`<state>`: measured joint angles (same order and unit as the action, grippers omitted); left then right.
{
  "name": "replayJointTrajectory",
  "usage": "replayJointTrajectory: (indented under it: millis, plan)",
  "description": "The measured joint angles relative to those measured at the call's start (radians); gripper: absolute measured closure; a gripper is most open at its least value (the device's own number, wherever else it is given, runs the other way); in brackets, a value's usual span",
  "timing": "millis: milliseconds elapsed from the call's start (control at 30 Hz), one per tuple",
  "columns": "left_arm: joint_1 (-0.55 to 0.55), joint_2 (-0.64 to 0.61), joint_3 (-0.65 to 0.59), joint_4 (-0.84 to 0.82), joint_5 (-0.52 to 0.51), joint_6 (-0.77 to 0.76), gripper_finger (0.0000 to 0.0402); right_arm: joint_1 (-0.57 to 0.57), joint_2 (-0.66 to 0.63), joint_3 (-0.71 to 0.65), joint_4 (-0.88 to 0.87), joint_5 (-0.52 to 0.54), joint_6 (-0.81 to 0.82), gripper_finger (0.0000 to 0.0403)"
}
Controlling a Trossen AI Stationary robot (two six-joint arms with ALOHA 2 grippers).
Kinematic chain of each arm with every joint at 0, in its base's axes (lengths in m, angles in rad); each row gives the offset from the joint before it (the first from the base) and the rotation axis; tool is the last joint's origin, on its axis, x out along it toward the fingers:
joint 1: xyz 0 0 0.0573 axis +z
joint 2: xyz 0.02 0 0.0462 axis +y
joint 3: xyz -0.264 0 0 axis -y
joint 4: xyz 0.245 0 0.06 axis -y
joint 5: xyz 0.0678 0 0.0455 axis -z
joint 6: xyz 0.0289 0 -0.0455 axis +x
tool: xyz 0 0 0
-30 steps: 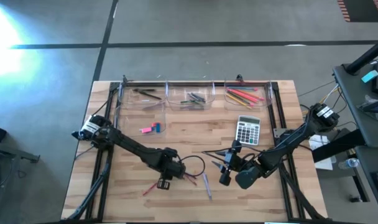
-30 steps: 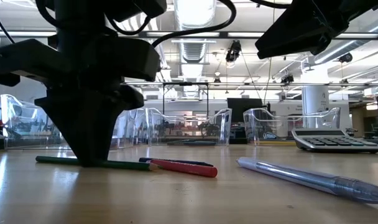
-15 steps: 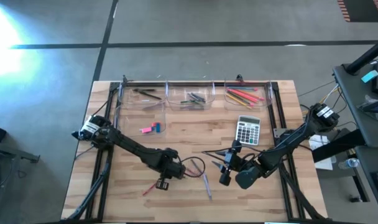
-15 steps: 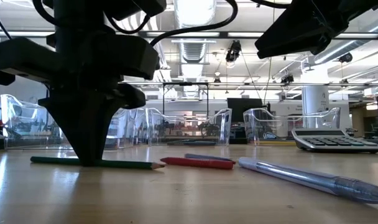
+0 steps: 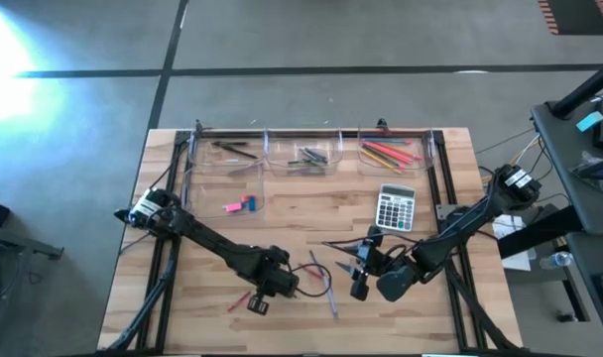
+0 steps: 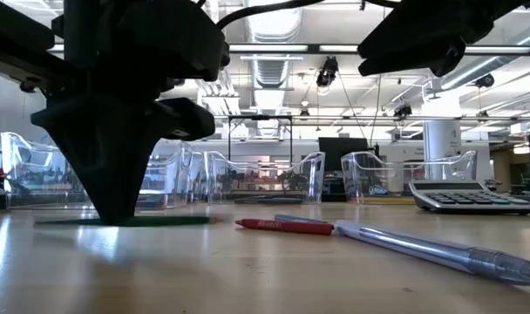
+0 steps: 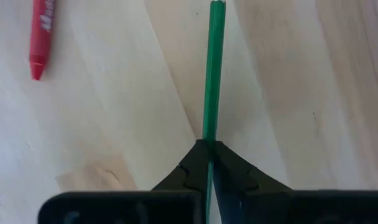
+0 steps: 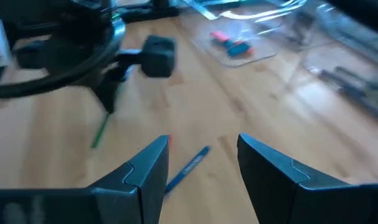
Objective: Sort crayons/erasers/pens/pencils in bins
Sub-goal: Put the green pencil into the top right transparent bin
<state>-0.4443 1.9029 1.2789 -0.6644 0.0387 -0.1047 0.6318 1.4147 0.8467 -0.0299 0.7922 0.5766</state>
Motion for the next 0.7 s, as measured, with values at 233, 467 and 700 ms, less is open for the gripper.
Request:
replayJointTrajectory:
  millis: [233, 467, 700]
  plan:
    - [-0.005, -0.018, 0.000, 0.000, -0.015, -0.009, 0.0398, 0.005, 0.048, 0.000, 0.046, -0.130, -0.001, 0.0223]
    - [-0.005, -0.025, 0.000, 0.000, -0.021, -0.013, 0.0399, 0.005, 0.172, 0.000, 0.165, -0.279, 0.005, 0.0207]
    - [-0.005, -0.036, 0.000, -0.034, -0.026, -0.042, 0.0401, -0.001, 0.300, 0.000, 0.483, -0.348, -0.066, 0.0127]
